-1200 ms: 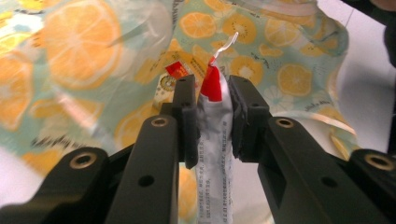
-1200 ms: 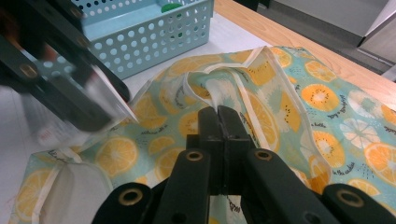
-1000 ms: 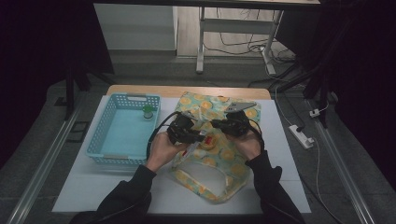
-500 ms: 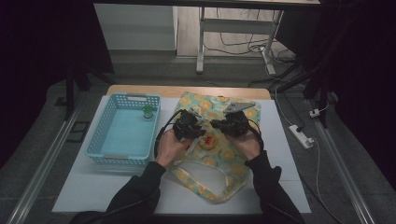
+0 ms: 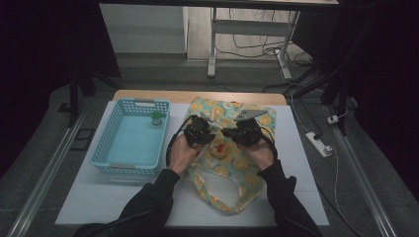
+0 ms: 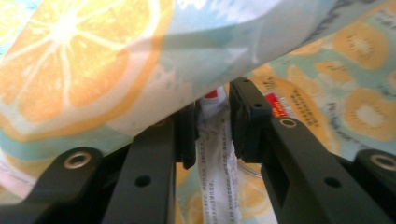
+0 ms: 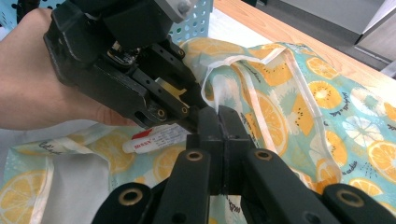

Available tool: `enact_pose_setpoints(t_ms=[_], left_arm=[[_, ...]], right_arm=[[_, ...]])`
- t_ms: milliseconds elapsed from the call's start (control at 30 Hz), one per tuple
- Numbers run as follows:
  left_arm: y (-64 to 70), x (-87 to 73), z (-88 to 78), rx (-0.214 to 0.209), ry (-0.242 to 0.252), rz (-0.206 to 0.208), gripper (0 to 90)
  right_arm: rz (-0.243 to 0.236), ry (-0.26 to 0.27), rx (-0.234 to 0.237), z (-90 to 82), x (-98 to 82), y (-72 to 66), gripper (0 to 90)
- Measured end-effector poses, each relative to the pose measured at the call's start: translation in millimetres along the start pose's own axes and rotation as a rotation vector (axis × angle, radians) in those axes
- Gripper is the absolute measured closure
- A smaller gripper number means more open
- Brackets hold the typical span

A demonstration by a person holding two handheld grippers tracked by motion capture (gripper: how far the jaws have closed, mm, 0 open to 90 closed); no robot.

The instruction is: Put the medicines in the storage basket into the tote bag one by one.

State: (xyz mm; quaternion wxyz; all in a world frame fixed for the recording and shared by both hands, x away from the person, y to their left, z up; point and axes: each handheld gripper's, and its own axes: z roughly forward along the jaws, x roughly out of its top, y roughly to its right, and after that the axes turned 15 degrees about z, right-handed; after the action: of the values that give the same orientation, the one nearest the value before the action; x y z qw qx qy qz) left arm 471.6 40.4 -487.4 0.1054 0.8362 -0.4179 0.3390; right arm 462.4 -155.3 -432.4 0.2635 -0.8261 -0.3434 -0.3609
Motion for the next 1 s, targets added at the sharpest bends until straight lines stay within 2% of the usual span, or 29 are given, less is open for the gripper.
enact_pose_setpoints(t_ms=[67,167,267,367,467,533,600,700,867,1000], left_arm=[[1.7,0.4,-1.2,0.004,0.007,0.009,60.6],[4.4,1.2,-3.9,-0.011,0.009,0.018,54.0],[5.9,0.8,-7.3,-0.038,0.018,0.032,47.0],[7.5,-0.7,-11.2,-0.083,0.027,0.054,37.7],[10.9,-1.8,-16.7,-0.08,0.015,0.088,29.1],[11.1,-3.4,-20.6,-0.101,0.015,0.097,24.0],[10.4,-5.4,-25.0,-0.122,0.028,0.09,19.3],[8.9,-7.6,-31.5,-0.127,0.032,0.074,17.0],[4.9,-11.7,-43.0,-0.179,0.066,0.047,8.2],[0.9,-15.0,-52.7,-0.197,0.081,0.058,4.1]], right_arm=[[-0.003,-0.001,0.0,0.1,-0.1,-0.1,90.0],[-0.002,0.004,0.001,-0.7,0.1,0.1,90.0],[0.0,0.009,0.002,-2.1,0.6,0.3,90.0],[-0.001,0.007,0.003,-2.2,0.5,0.2,90.0],[0.001,0.005,0.003,-1.6,0.2,0.5,90.0],[0.001,0.004,0.003,-1.3,0.0,0.9,90.0],[0.0,0.003,0.004,-1.2,-0.2,0.9,90.0],[0.001,0.002,0.007,-0.9,-0.2,0.7,90.0],[0.002,0.0,0.008,-0.8,-0.5,0.7,90.0],[0.004,0.001,0.009,-1.3,-0.6,1.3,90.0]])
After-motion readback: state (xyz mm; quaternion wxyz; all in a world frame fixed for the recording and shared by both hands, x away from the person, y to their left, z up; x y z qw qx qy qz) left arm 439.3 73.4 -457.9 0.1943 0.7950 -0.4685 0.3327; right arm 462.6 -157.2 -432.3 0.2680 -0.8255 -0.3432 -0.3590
